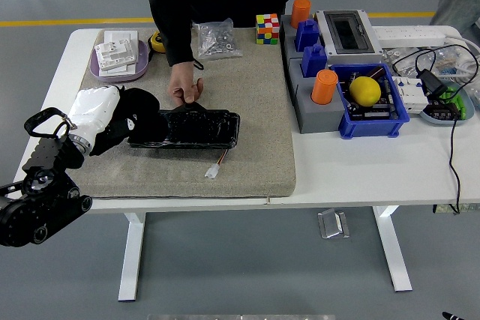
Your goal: Pick the rag up,wipe the panel,place it on the desk
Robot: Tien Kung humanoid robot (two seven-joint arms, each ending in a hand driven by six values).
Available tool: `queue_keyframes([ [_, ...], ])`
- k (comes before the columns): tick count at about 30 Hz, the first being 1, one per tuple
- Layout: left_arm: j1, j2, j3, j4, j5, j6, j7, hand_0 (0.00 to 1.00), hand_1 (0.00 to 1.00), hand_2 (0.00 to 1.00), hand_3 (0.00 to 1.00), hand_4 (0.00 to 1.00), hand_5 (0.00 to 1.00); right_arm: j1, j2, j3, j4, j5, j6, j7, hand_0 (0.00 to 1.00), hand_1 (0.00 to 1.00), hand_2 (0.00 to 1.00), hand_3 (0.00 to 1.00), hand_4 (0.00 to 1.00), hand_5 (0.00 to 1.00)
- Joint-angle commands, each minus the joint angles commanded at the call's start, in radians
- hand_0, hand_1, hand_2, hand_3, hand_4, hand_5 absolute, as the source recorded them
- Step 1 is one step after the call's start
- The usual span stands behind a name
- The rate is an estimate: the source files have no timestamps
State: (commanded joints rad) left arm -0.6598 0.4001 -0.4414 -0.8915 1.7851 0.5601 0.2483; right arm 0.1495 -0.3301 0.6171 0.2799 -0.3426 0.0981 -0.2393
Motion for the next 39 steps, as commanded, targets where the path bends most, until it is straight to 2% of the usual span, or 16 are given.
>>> queue_keyframes([
  [10, -0.008, -0.012, 0.017, -0.022, 0.006, 0.0, 0.012, 0.219, 0.102, 0.673, 0.636, 0.471, 0.111, 0.003, 0.005, -0.002, -0.001, 0.001, -0.001, 0.004, 0.78, 0.65, 0.715, 0.637, 0.998, 0.564],
  [39, -0.099, -0.128, 0.162, -0.078, -0.006, -0.01, 0.056, 0.217, 0.1, 0.672, 0.638, 0.47, 0.108, 0.006, -0.005, -0.013, -0.004, 0.007, 0.004, 0.009, 0.778, 0.649, 0.715, 0.638, 0.998, 0.567],
])
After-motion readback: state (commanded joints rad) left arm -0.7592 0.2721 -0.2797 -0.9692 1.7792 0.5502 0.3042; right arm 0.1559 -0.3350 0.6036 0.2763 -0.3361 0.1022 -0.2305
